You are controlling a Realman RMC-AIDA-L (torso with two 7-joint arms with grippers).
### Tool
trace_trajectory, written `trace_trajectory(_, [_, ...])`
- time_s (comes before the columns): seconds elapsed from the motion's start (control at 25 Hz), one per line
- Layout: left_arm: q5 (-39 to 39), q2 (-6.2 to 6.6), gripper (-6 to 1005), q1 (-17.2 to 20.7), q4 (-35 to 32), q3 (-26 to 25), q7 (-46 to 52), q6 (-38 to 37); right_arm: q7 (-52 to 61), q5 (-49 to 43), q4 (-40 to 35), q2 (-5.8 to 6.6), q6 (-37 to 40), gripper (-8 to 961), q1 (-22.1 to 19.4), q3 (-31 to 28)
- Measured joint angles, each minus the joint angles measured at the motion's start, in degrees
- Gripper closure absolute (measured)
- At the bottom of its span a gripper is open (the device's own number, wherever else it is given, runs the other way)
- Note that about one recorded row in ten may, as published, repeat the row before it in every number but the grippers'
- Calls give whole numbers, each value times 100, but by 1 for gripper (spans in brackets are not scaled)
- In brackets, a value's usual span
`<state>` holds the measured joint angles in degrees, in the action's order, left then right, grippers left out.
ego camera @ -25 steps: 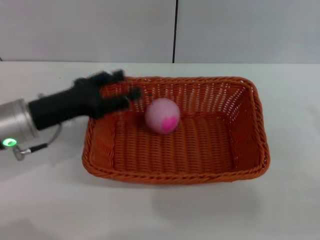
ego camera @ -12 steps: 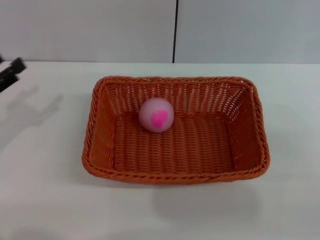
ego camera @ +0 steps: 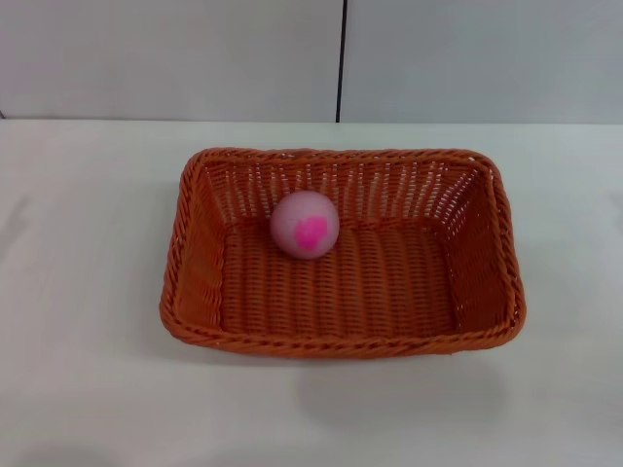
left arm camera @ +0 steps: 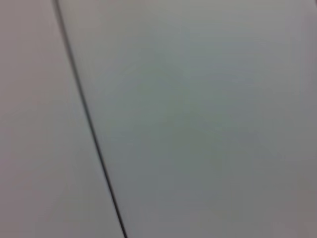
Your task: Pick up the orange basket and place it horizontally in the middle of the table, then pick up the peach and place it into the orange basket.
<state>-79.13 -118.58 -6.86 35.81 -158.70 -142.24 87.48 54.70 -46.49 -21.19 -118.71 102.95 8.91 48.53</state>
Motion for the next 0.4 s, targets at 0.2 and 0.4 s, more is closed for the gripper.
trace_trajectory(0.2, [411, -21, 167, -22, -567, -25, -2217, 231, -9, -9, 37, -7, -14, 337, 118, -2])
trace_trajectory(0.4, [613, -3, 167, -144, -878, -4, -2643, 227, -19, -12, 49, -6, -23, 337, 183, -2])
